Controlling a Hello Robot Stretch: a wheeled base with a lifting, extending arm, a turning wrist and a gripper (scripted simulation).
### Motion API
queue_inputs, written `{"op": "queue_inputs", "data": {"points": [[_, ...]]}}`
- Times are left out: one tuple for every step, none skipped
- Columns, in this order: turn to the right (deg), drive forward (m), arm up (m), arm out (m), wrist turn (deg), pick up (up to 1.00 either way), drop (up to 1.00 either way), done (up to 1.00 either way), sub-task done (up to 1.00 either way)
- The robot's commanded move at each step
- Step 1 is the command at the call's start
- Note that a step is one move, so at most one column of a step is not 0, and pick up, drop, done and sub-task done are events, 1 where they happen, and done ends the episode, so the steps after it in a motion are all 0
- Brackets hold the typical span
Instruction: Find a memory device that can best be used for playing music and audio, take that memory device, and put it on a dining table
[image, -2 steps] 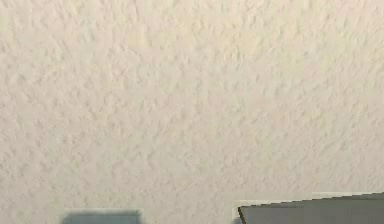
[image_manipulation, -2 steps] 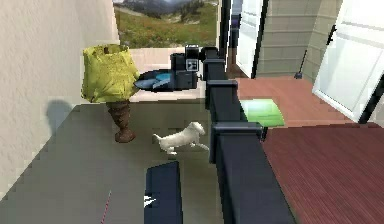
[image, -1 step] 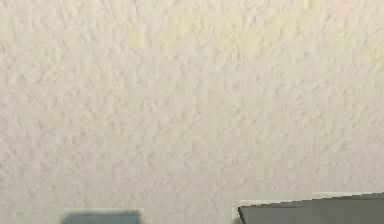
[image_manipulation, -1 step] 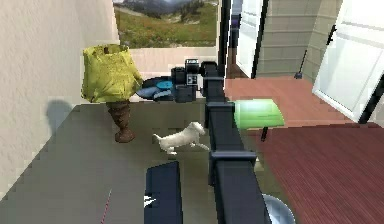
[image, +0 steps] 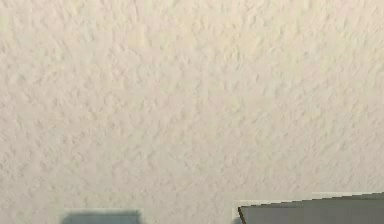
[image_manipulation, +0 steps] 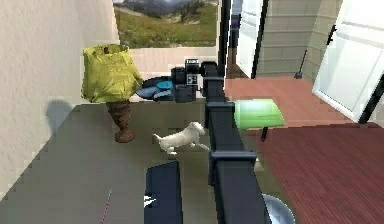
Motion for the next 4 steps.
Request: {"op": "queue_inputs", "data": {"points": [[0.0,0.0,0.0,0.0,0.0,0.0,1.0,0.0,0.0],[0.0,0.0,0.04,0.0,0.0,0.0,0.0,0.0,0.0],[0.0,0.0,0.0,-0.08,0.0,0.0,0.0,0.0,0.0],[0.0,0.0,0.0,0.0,0.0,0.0,0.0,1.0,0.0]]}}
